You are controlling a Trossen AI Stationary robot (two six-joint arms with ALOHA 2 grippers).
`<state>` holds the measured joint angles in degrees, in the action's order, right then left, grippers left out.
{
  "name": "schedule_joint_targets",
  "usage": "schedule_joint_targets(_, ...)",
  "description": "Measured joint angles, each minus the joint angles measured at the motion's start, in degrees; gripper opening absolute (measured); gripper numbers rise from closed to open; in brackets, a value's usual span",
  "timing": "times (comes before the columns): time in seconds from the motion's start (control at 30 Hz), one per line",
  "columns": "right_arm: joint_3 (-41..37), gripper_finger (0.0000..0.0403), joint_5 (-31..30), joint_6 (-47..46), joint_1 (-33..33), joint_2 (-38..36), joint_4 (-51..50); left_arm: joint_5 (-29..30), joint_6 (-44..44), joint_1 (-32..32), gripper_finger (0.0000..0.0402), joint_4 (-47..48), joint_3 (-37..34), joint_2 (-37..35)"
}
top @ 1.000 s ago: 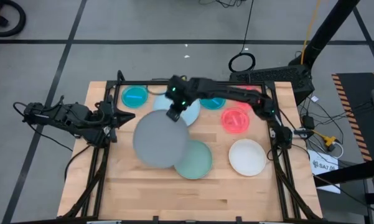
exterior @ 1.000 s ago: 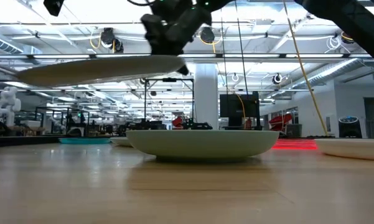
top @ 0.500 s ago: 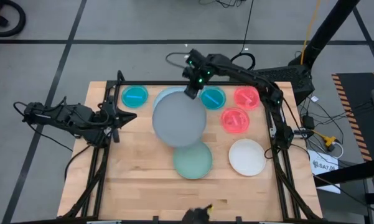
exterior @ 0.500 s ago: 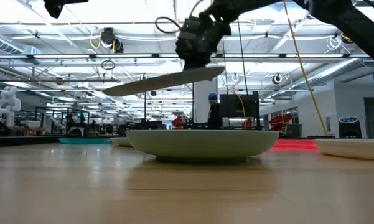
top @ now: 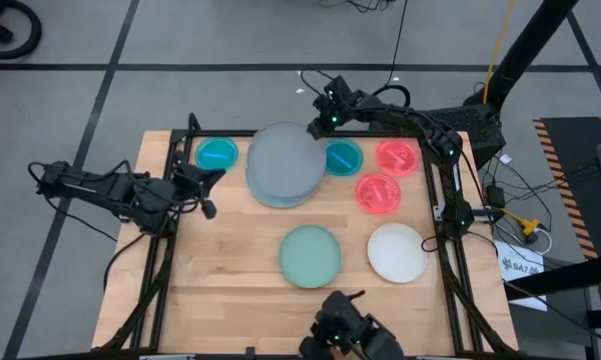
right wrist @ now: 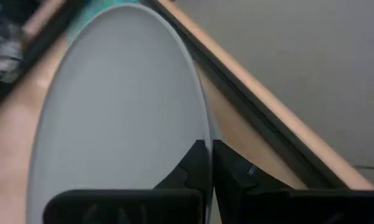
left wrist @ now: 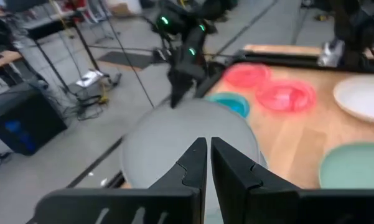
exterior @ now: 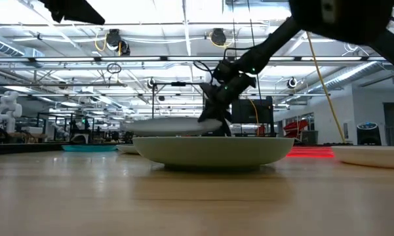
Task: Stack plastic plates
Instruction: Stack the gray plate on top of the light blue plate, then stack the light green plate on top of the gray plate
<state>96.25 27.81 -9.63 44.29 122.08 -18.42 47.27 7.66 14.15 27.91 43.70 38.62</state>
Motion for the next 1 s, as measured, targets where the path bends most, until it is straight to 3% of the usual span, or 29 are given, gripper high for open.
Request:
schedule_joint_targets(0.3, -2.4, 0.0028, -7.9, 0.2, -3.4, 0.0, 1.2, 0.8, 0.5, -1.4, 0.003, -5.6, 0.0, 0.7)
schedule_joint_targets(0.53, -2.4, 0.006, -8.6, -0.2, -4.3, 0.0, 1.5, 0.8, 4.6, -1.5, 0.003, -5.5, 0.0, 0.9)
schedule_joint_targets(0.83, -2.4, 0.0138, -8.3, -0.6, -3.9, -0.4, 3.4, 0.8, 5.0, -1.7, 0.003, -5.5, 0.0, 1.7)
schedule_joint_targets(1.0, -2.4, 0.0154, -8.2, 0.9, -3.8, -3.5, 0.3, 0.8, 5.0, -3.2, 0.003, -5.6, 0.0, 3.3)
